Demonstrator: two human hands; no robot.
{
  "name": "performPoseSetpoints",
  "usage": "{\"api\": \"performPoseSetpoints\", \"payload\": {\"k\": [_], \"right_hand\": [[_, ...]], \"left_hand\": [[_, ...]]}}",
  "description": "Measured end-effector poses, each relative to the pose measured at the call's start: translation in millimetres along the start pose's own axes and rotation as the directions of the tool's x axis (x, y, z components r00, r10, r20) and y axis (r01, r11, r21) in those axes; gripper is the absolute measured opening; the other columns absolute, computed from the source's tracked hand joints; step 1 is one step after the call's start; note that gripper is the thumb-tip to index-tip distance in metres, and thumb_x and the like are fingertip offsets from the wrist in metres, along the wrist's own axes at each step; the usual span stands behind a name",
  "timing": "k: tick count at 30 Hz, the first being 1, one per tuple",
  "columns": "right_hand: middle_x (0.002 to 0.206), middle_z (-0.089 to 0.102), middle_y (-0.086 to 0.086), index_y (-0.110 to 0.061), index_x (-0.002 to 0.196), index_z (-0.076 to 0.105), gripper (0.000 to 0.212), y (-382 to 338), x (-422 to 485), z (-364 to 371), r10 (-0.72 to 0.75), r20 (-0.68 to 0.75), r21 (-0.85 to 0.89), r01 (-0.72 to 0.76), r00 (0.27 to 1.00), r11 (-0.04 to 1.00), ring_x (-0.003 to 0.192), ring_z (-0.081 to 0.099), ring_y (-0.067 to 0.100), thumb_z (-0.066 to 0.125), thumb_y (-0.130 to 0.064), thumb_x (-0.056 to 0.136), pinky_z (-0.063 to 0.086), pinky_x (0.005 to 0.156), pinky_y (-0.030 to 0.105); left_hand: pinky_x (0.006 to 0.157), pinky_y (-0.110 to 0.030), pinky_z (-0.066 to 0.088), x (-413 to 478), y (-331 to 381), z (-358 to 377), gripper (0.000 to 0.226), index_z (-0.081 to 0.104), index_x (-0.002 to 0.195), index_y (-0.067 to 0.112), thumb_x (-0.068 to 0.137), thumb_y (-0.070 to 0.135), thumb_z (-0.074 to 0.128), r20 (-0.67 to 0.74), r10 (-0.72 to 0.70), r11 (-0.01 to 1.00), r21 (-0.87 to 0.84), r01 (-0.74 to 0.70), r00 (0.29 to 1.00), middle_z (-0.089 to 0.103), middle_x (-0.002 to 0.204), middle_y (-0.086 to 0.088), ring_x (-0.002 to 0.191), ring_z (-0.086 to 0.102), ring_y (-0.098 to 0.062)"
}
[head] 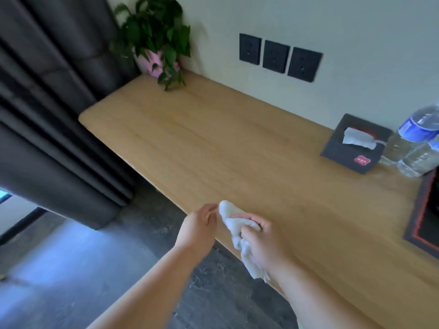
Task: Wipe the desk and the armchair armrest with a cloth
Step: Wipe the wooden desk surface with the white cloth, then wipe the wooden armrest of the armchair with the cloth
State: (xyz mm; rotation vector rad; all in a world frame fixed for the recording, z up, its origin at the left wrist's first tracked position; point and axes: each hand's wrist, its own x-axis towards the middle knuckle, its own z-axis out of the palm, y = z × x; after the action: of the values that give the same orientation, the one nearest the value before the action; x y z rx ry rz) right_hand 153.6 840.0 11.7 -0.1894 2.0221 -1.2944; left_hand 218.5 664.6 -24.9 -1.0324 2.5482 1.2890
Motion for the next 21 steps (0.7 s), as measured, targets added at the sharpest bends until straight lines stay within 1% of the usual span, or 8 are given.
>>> {"api": "performPoseSetpoints", "payload": {"k": [2,5,8,9,13,16,19,21], "right_hand": [[0.087,0.08,-0.01,-0.045,0.096,0.078,0.043,-32,-20,-4,-0.058,0.023,0.006,0.057,0.998,0.998,0.083,0.071,-0.006,0.047,-0.024,0.076,0.054,0.064,0.012],[0.087,0.079,-0.016,-0.042,0.099,0.08,0.042,-86,-40,-2,-0.156,0.066,-0.026,0.158,0.986,0.987,0.078,0.069,-0.011,0.054,-0.01,0.089,0.046,0.058,0.003],[0.085,0.079,-0.021,-0.04,0.102,0.079,0.041,-149,-55,10,-0.232,0.118,-0.091,0.243,0.966,0.966,0.078,0.069,-0.01,0.055,-0.008,0.09,0.046,0.057,0.004],[0.085,0.079,-0.018,-0.041,0.101,0.079,0.039,-173,-63,19,-0.259,0.148,-0.121,0.277,0.954,0.953,0.078,0.07,-0.008,0.056,-0.013,0.089,0.048,0.059,0.006],[0.068,0.071,-0.01,-0.034,0.087,0.076,0.023,-273,-95,70,-0.38,0.312,-0.208,0.453,0.871,0.867,0.058,0.064,0.006,0.054,-0.037,0.083,0.051,0.061,0.023],[0.062,0.055,-0.004,-0.019,0.094,0.07,0.029,-334,-114,125,-0.492,0.406,-0.202,0.601,0.77,0.773,0.058,0.055,0.014,0.052,-0.039,0.083,0.048,0.061,0.038],[0.063,0.049,0.007,-0.008,0.104,0.062,0.036,-382,-131,194,-0.597,0.426,-0.201,0.715,0.679,0.67,0.055,0.049,0.01,0.051,-0.034,0.081,0.039,0.052,0.026],[0.071,0.045,0.016,-0.007,0.106,0.055,0.036,-410,-146,245,-0.611,0.492,-0.228,0.769,0.62,0.597,0.051,0.045,0.019,0.044,-0.03,0.079,0.032,0.042,0.021]], "left_hand": [[0.047,-0.023,0.045,-27,12,-25,0.033,0.058,0.125,0.056,0.101,0.038,0.042,0.002,-0.014,1.0,-0.016,0.015,1.0,0.072,0.093,0.015,0.051,0.061,-0.002],[0.052,-0.024,0.05,-54,37,-80,0.036,0.052,0.131,0.057,0.1,0.042,0.044,-0.045,0.011,1.0,-0.007,-0.011,0.999,0.068,0.11,0.017,0.06,0.063,-0.002],[0.084,-0.031,0.058,-81,54,-154,0.04,0.054,0.142,0.044,0.102,0.041,0.045,-0.147,0.049,0.996,0.076,-0.039,0.988,0.063,0.134,0.018,0.101,0.066,-0.006],[0.091,-0.033,0.058,-92,57,-183,0.039,0.055,0.141,0.04,0.103,0.04,0.045,-0.171,0.055,0.994,0.106,-0.037,0.984,0.064,0.134,0.018,0.108,0.066,-0.009],[0.087,-0.039,0.059,-140,53,-297,0.028,0.061,0.124,0.043,0.102,0.043,0.044,-0.233,0.09,0.972,0.233,-0.034,0.968,0.073,0.111,0.014,0.094,0.07,-0.014],[0.094,-0.034,0.056,-179,30,-372,0.038,0.057,0.137,0.043,0.102,0.044,0.044,-0.363,0.081,0.967,0.252,0.015,0.928,0.068,0.127,0.017,0.105,0.067,-0.011],[0.097,-0.028,0.051,-221,-16,-440,0.04,0.058,0.139,0.04,0.103,0.042,0.042,-0.504,0.069,0.976,0.213,0.046,0.861,0.066,0.133,0.017,0.116,0.062,-0.008],[0.095,-0.024,0.049,-251,-58,-482,0.038,0.06,0.137,0.038,0.104,0.04,0.042,-0.582,0.045,0.984,0.168,0.066,0.812,0.068,0.132,0.015,0.117,0.063,-0.009]]}}
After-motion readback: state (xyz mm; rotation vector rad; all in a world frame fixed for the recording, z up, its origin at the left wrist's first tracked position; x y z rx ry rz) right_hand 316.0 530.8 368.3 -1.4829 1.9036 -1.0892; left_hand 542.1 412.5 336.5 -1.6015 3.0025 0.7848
